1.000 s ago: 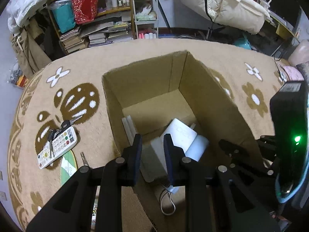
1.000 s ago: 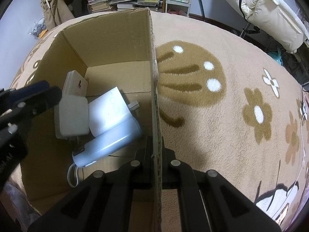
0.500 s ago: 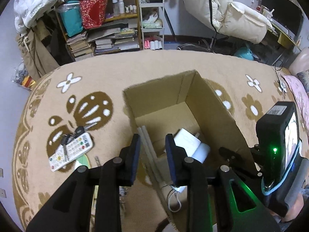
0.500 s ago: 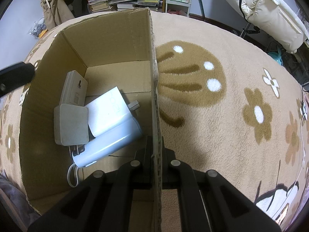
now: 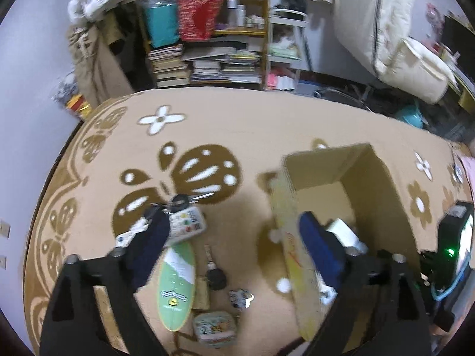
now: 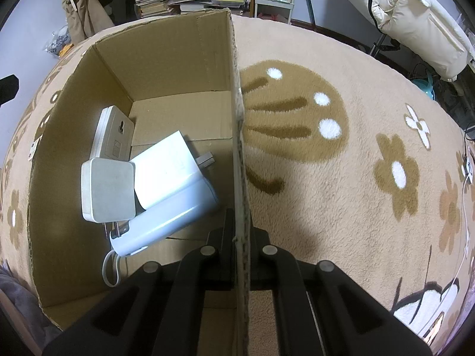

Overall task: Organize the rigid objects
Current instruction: 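Move the left tool back to the pile toward the key bundle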

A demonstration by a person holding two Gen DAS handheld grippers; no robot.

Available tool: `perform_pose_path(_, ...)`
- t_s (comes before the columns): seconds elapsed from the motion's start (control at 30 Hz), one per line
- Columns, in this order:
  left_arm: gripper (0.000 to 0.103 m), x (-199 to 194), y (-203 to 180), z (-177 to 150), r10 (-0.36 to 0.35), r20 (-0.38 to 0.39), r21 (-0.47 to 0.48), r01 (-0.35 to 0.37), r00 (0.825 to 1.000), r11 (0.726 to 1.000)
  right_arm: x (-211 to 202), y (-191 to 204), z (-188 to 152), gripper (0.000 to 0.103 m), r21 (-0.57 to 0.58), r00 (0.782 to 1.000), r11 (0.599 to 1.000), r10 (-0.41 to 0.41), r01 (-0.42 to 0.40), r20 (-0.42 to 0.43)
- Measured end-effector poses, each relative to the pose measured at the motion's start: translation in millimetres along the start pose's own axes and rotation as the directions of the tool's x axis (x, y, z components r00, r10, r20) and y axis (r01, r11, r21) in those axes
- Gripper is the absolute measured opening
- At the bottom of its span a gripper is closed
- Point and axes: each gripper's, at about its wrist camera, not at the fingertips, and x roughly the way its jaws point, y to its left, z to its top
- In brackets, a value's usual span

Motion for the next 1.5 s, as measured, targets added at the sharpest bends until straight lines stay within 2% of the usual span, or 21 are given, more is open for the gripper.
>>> perform_pose_path(0.2,0.095,15.2,29.1,-0.7,0.049,-0.029,-0.042,-0.050,0.998,0.998,0.6,0.0,0.1,0.005,0.001,1.000,1.000,0.002,-0.002,0.000)
perform_pose_path(0.37,0.100,25.4,51.2,-6.6,0.050,-0.070,-0.082,-0.056,0.996,0.995,2.3,1.6,0.1,0.005,-0.001,1.000,1.000,0.000,0.000,-0.005)
perform_pose_path(0.6,0.100,49.7,80.6,-21.2,0.125,-0.144,-0.083,-0.138,0.982,0.987,2.6,1.9,0.0,0.005,-0.001,1.000,1.000,0.000,0.000,-0.007)
perform_pose_path(0.67,0.100,59.2,90.6,-23.5,0.154,-0.164,-0.109,-0.173,0.974,0.979,2.6,1.9,0.0,0.005,-0.001,1.000,1.000,0.000,0.000,-0.006)
perform_pose_path(0.8,0.100,73.4,110.3,-26.4,0.147,-0.191,-0.177,-0.181,0.971,0.967,3.0,2.1,0.2,0.005,0.000,1.000,1.000,0.002,-0.002,-0.007)
perform_pose_path(1.17,0.100,100.0,120.5,-25.0,0.214,-0.224,-0.174,-0.255,0.951,0.951,3.5,2.2,-1.2,0.005,-0.001,1.000,1.000,0.001,-0.001,-0.010)
perform_pose_path(1.5,0.099,115.9,116.0,-2.6,0.230,-0.191,-0.144,-0.258,0.954,0.955,4.3,2.6,-2.0,0.005,-0.005,1.000,1.000,-0.002,0.002,-0.009)
